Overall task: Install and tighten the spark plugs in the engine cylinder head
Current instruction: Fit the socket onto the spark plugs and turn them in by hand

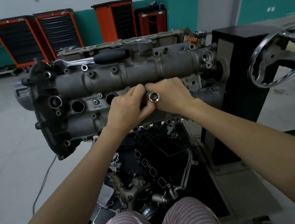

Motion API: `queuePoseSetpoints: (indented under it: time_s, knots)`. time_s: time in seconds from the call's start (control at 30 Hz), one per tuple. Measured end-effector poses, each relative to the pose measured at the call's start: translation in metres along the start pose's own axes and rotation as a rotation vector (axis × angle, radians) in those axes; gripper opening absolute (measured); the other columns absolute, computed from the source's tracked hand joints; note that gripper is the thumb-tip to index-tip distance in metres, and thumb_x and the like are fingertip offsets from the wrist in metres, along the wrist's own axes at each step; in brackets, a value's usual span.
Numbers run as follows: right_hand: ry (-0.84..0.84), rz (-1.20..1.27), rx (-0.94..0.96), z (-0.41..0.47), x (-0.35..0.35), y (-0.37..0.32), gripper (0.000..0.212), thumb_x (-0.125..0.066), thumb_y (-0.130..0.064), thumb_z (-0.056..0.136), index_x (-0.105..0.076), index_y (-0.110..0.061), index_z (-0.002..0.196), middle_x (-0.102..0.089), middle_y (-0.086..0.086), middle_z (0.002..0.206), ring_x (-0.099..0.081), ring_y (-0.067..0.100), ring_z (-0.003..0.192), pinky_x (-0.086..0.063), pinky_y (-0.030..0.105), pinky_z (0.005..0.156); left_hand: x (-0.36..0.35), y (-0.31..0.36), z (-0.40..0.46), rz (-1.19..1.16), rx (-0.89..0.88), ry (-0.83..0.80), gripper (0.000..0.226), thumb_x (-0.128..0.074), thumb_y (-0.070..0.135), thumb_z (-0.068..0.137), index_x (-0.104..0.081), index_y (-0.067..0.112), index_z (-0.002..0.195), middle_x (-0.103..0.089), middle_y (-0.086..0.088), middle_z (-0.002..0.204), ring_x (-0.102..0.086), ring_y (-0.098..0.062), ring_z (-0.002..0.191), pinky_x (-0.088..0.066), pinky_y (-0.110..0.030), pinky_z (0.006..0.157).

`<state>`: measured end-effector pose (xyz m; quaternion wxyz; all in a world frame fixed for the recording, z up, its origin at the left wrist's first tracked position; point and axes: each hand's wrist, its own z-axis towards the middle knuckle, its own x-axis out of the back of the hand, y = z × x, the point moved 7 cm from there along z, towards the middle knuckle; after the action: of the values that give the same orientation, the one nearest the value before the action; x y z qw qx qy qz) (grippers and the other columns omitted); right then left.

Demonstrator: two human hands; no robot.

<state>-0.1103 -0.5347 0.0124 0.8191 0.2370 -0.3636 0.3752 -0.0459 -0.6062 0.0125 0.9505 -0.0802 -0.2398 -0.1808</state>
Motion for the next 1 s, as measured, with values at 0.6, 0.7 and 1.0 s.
queuePoseSetpoints:
  time_s: [0.6, 0.7, 1.0]
  knots:
    - [0.005, -0.001, 0.020, 0.000, -0.002, 0.001, 0.019, -0.055, -0.027, 0.080, -0.057, -0.009, 0.086, -0.067, 0.011, 0.079, -0.061, 0.036, 0.076, -0.027, 0.032, 0.054, -0.001, -0.001, 0.000, 0.002, 0.006, 0.005, 0.028, -0.048, 0.027, 0.080, -0.045, 0.002, 0.068, -0.048, -0.006, 0.057, -0.044, -0.027, 0.037, -0.024, -0.021, 0.038]
    - [0.064, 0.057, 0.020, -0.002, 0.005, -0.002, 0.012, -0.064, -0.013, 0.073, -0.058, -0.005, 0.067, -0.064, 0.014, 0.062, -0.060, 0.036, 0.056, -0.030, 0.030, 0.047, -0.003, -0.004, 0.000, 0.020, 0.019, 0.012, 0.032, -0.050, 0.031, 0.082, -0.046, 0.006, 0.064, -0.048, -0.002, 0.051, -0.043, -0.022, 0.037, -0.022, -0.020, 0.042]
    - [0.004, 0.053, -0.030, 0.000, 0.001, 0.000, 0.015, -0.056, -0.023, 0.080, -0.057, -0.009, 0.082, -0.067, 0.012, 0.078, -0.061, 0.037, 0.076, -0.032, 0.035, 0.056, -0.006, -0.006, -0.002, 0.042, -0.010, 0.014, 0.032, -0.051, 0.026, 0.082, -0.047, 0.005, 0.059, -0.049, -0.005, 0.047, -0.046, -0.025, 0.035, -0.026, -0.021, 0.037]
